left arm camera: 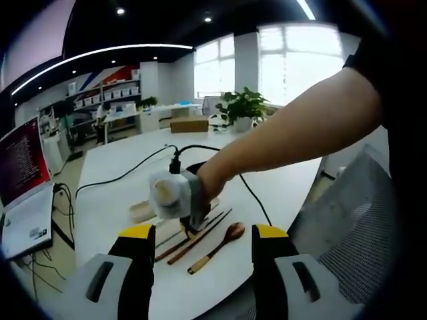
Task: Arrange the utensils inside the cutlery case until each visible utensil rests in its matching compartment.
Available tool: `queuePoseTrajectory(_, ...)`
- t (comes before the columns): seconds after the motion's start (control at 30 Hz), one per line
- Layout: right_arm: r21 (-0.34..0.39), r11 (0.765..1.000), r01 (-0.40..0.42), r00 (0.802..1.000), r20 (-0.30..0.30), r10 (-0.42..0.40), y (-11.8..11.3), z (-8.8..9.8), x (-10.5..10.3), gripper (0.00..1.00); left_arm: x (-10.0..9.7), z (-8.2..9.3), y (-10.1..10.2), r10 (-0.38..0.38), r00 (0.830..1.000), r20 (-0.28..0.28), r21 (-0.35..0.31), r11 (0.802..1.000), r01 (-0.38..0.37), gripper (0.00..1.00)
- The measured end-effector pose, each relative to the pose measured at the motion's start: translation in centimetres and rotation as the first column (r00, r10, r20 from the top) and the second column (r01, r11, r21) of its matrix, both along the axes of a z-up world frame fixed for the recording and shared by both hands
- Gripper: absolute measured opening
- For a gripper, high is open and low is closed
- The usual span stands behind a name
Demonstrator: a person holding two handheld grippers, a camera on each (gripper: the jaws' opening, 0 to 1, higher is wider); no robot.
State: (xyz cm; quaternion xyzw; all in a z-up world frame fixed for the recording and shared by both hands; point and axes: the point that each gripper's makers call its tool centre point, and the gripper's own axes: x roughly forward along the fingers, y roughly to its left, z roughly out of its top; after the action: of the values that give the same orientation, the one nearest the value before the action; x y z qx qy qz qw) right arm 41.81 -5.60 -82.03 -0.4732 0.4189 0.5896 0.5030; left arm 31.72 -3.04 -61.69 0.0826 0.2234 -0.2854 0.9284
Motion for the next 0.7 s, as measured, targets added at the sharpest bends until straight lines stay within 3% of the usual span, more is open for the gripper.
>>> queuePoseTrajectory(0.03,0.017,1.000,0.023,1.000,-0.003,-0.023,0.04,0.02,-0.04,0.01,0.04,0.04,0.04,0.003,1.000,0.002,-0.002,1.000,-0.003,0.60)
queuePoseTrajectory(0.1,0.028,0.999,-0.021,1.000,0.007,0.021,-0.06,0.02,-0.09,0.01,0.06,0.05,0.16,0.008,1.000,0.001,-0.006,1.000,-0.008,0.60)
queuePoseTrajectory(0.7,0.028,0.998,-0.064,0.998,0.028,0.063,0.29,0.09,-0.06,0.00,0.16,0.23,0.37,0.016,1.000,0.010,-0.002,1.000,-0.016,0.59)
